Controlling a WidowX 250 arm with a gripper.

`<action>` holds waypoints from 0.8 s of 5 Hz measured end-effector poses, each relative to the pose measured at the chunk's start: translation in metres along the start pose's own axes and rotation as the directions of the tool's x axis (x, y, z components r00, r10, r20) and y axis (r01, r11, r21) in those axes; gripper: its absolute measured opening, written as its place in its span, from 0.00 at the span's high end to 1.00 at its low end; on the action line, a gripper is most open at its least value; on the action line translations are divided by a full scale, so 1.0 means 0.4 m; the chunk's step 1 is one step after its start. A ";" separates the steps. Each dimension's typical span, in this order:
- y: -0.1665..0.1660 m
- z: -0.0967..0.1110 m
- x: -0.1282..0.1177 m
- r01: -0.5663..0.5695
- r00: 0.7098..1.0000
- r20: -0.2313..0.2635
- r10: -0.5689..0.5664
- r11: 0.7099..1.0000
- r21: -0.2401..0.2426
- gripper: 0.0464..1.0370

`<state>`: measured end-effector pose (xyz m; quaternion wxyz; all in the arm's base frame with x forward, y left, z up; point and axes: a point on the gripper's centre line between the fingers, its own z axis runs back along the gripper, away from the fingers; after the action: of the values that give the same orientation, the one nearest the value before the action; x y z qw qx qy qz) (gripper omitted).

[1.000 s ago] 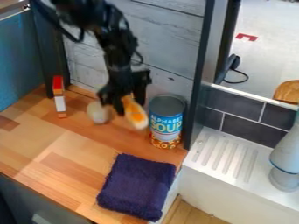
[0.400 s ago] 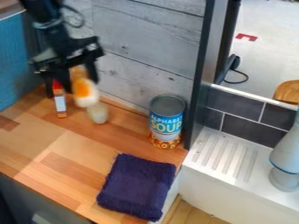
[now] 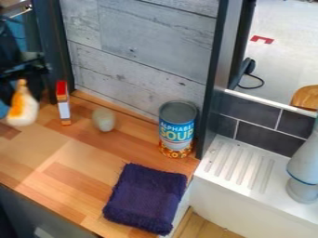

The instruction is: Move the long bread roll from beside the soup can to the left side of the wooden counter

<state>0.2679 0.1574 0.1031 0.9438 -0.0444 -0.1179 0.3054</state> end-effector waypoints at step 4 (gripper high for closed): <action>0.090 -0.236 0.031 0.158 0.987 0.026 -0.158 0.987 -0.024 0.38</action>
<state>0.2808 0.1927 0.0087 0.9629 -0.0437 -0.1363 0.2286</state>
